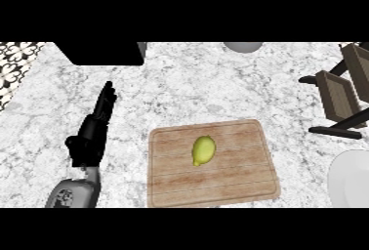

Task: Pick the cupcake from the cutting board and place it in the tiered basket

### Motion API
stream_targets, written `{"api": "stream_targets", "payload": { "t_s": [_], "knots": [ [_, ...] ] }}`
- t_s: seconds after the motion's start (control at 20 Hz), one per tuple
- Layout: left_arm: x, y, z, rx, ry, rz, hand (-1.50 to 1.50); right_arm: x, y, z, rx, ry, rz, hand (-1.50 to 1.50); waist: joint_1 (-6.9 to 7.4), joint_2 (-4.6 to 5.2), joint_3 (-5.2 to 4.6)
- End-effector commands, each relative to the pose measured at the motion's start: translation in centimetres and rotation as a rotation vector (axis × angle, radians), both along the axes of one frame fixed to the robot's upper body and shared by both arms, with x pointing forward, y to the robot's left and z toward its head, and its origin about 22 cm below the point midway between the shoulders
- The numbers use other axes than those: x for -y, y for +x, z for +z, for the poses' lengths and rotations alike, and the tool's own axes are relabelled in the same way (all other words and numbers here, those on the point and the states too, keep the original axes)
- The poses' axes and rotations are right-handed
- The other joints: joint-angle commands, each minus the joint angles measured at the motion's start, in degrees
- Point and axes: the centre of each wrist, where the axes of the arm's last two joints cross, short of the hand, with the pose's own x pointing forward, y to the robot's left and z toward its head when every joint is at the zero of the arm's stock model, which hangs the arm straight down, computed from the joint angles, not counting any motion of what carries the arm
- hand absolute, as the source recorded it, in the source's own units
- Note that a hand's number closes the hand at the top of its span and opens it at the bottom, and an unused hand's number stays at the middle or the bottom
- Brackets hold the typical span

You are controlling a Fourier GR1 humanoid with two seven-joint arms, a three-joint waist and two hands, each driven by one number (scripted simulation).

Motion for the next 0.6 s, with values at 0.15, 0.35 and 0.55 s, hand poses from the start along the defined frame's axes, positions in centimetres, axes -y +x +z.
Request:
{"api": "stream_targets", "payload": {
  "t_s": [0.15, 0.35, 0.55],
  "knots": [
    [1.5, 0.7, -0.2, -0.001, 0.002, -0.01, 0.0, 3.9, 2.3, -1.2, 0.016, -0.057, -0.045, 1.5, -0.39, 0.08, 0.02],
    [1.5, 0.4, 0.5, 0.018, 0.022, -0.001, 0.0, 5.2, 5.5, -3.0, -0.004, -0.087, -0.047, 1.5, 0.36, 0.3, 0.02],
    [-0.5, -0.7, -0.9, 0.01, 0.026, 0.004, 0.0, 6.3, 5.4, -3.1, -0.006, -0.094, -0.063, 1.5, 0.13, -0.01, 0.0]
  ]
}}
